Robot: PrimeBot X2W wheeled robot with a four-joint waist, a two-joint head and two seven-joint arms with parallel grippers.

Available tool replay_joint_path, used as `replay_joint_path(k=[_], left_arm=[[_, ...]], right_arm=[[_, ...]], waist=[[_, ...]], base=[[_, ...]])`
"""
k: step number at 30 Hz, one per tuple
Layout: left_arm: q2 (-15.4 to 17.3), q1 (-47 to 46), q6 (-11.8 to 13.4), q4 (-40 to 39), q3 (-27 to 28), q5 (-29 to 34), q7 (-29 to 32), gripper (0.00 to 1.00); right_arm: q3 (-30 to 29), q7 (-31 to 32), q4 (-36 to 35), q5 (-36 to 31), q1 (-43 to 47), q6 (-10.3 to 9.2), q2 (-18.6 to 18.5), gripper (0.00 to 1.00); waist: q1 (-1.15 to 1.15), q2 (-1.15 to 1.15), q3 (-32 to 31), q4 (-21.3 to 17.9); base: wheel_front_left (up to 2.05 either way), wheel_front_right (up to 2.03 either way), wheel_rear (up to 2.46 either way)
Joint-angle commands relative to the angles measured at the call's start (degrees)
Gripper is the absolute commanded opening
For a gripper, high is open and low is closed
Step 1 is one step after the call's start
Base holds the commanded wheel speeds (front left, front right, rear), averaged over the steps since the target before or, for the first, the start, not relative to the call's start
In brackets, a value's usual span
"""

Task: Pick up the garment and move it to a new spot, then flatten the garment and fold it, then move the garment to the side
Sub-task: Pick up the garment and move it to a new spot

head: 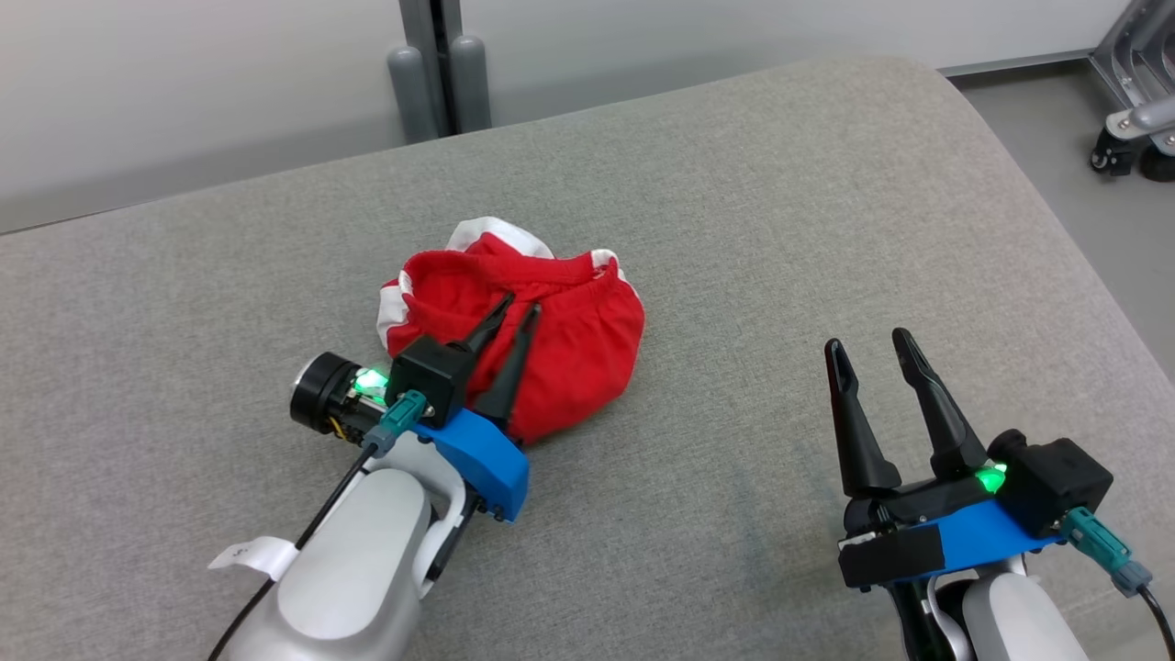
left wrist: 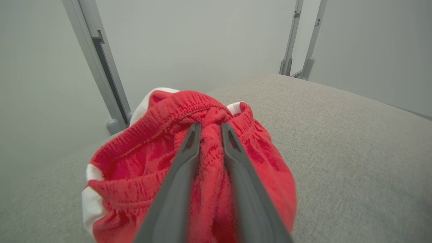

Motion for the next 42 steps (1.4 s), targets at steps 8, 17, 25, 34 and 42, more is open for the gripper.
replay_joint_path(k=[8,17,25,34,42], left_arm=[[-1.07,2.24,2.75,-2.92,2.73,-0.57,-3.89,1.00],[0.83,10.81,7.79,-19.07,14.30,1.53,-4.09,1.00],[1.20,19.85,8.88,-24.37,22.80,4.14,-4.09,1.00],[0.78,26.68,8.03,-24.41,27.48,6.52,-4.10,1.00],[-0.45,31.11,6.99,-24.44,30.06,7.39,-4.10,1.00]], right_arm=[[-0.06,-0.21,0.70,-1.05,1.31,0.03,-0.18,1.00],[-1.76,-0.21,1.16,-1.94,2.65,0.03,-0.18,1.00],[-3.48,-0.21,1.38,-3.47,3.92,0.03,-0.19,1.00],[-5.17,-0.21,1.76,-4.60,5.65,0.03,-0.18,1.00],[-6.60,-0.21,2.52,-4.95,7.12,0.03,-0.18,1.00]], waist=[[0.00,0.00,-2.41,2.58],[0.00,0.00,-5.14,6.74],[0.00,0.00,-7.10,10.68],[0.00,0.00,-8.67,13.88],[0.00,0.00,-9.92,15.47]], base=[[0.00,0.00,0.00],[0.00,0.00,0.00],[0.00,0.00,0.00],[0.00,0.00,0.00],[0.00,0.00,0.00]])
